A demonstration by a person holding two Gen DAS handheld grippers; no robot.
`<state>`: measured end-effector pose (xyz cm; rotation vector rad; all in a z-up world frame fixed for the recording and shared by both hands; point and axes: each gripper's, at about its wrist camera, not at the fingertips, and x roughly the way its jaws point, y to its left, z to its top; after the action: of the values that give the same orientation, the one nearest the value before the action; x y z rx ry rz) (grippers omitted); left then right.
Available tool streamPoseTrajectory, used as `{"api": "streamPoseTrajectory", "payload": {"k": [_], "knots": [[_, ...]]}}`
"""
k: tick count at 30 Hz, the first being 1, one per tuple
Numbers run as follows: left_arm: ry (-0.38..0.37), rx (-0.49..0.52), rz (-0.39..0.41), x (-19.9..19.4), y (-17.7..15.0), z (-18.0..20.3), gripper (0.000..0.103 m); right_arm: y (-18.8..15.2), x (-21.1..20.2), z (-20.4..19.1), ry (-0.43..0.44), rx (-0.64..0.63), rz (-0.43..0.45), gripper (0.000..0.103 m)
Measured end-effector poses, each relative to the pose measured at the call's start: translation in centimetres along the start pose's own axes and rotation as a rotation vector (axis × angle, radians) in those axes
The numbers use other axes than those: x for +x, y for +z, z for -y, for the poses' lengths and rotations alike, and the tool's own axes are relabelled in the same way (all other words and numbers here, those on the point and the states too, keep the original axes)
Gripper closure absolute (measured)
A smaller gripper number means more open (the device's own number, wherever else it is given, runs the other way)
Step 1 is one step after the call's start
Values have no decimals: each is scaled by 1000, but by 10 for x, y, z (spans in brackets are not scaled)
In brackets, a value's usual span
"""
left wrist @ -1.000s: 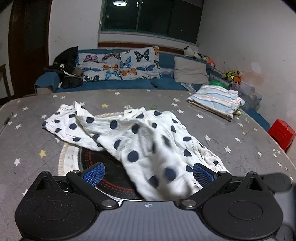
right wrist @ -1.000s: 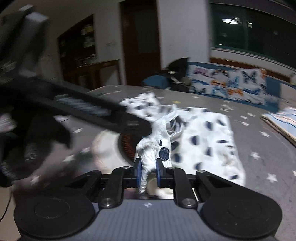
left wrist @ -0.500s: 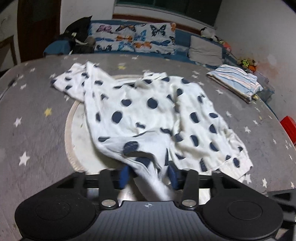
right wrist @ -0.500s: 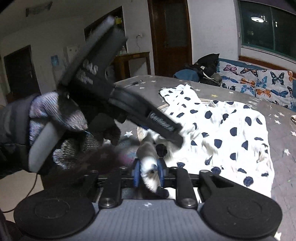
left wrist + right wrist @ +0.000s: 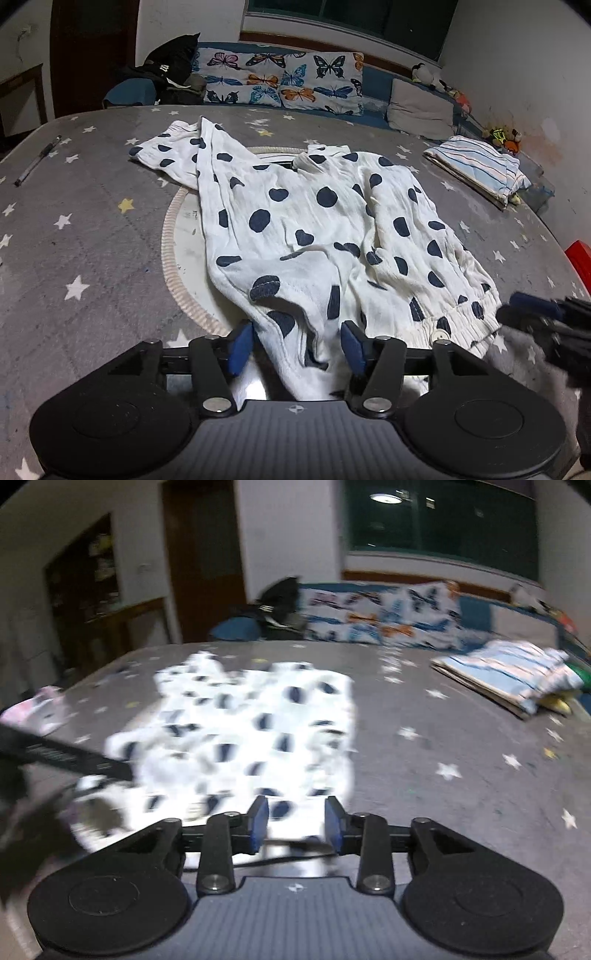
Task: Fold clothes
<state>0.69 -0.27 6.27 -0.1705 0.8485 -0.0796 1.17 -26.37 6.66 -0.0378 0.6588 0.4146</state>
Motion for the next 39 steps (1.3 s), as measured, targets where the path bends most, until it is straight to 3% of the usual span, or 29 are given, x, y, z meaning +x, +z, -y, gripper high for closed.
{"api": "streamPoseTrajectory", "payload": {"k": [9, 14, 16, 17, 21, 27, 39], "knots": [[-15, -27, 12, -15, -11, -5, 39, -7, 23, 27, 35, 123, -52, 69], [-45, -28, -4, -15, -17, -1, 41, -7, 23, 24, 39, 124, -60, 84], [-60, -34, -18, -12, -17, -1, 49, -7, 20, 24, 40, 128, -59, 87], [-68, -35, -26, -11, -17, -2, 62, -6, 18, 24, 42, 129, -57, 90], [-88, -15, -32, -13, -17, -3, 94, -7, 7, 24, 55, 132, -56, 94], [-124, 23, -6, -34, -16, -13, 100, -14, -20, 14, 108, 97, -79, 95], [-153, 33, -26, -77, -41, -33, 100, -30, -74, -7, 228, 22, -136, 95]]}}
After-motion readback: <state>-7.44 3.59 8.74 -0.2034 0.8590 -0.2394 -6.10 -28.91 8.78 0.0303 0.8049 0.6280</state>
